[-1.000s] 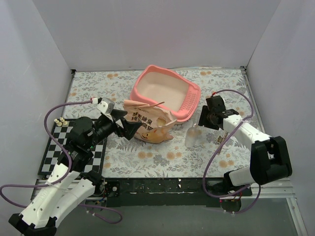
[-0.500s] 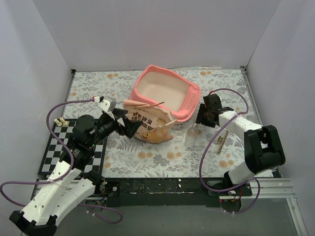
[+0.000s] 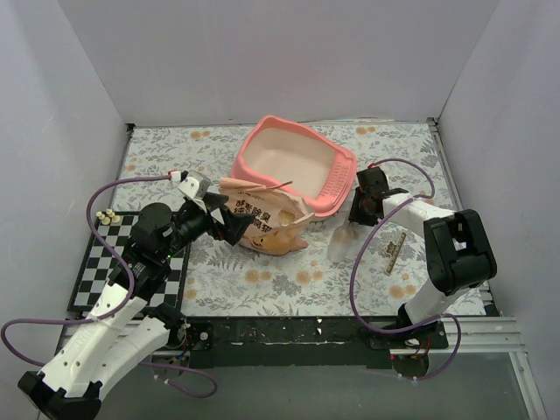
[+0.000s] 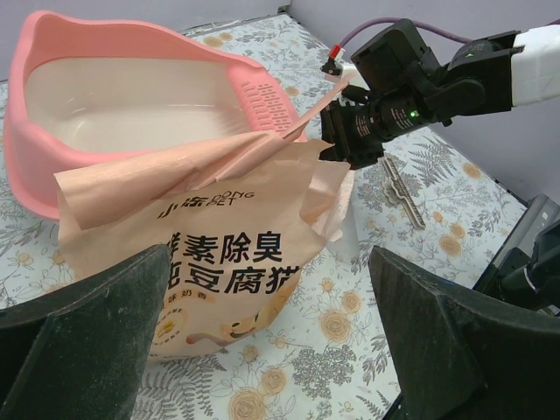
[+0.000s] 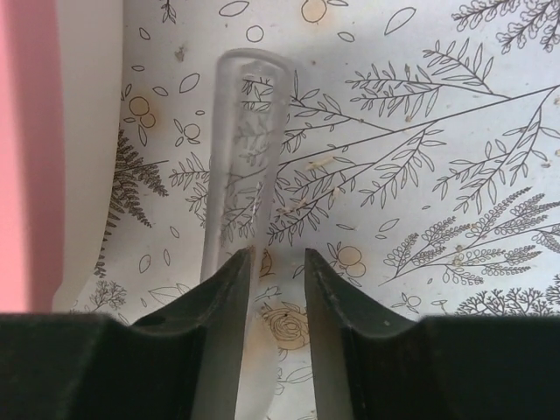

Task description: Fill the litter box with clean litter

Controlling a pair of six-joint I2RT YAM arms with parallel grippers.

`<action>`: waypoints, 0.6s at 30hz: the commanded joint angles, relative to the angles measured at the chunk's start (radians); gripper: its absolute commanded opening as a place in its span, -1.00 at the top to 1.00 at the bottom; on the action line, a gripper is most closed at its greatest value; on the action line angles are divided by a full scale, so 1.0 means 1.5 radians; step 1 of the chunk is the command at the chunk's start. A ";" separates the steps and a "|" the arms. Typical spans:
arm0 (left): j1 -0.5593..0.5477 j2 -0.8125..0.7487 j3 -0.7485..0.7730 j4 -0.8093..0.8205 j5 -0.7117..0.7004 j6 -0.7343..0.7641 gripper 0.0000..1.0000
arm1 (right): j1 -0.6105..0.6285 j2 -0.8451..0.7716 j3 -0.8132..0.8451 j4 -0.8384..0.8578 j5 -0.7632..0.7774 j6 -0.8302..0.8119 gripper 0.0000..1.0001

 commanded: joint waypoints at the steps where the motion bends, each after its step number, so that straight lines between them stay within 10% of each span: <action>1: 0.000 -0.012 -0.013 0.010 -0.003 0.005 -0.96 | -0.005 0.008 0.002 0.012 0.015 0.003 0.35; 5: 0.000 -0.015 -0.018 0.006 -0.001 0.000 -0.96 | -0.004 0.002 -0.007 0.006 0.022 -0.003 0.97; 18: 0.000 0.039 0.111 -0.064 -0.031 -0.063 -0.96 | -0.004 -0.227 0.037 -0.037 -0.015 -0.052 0.97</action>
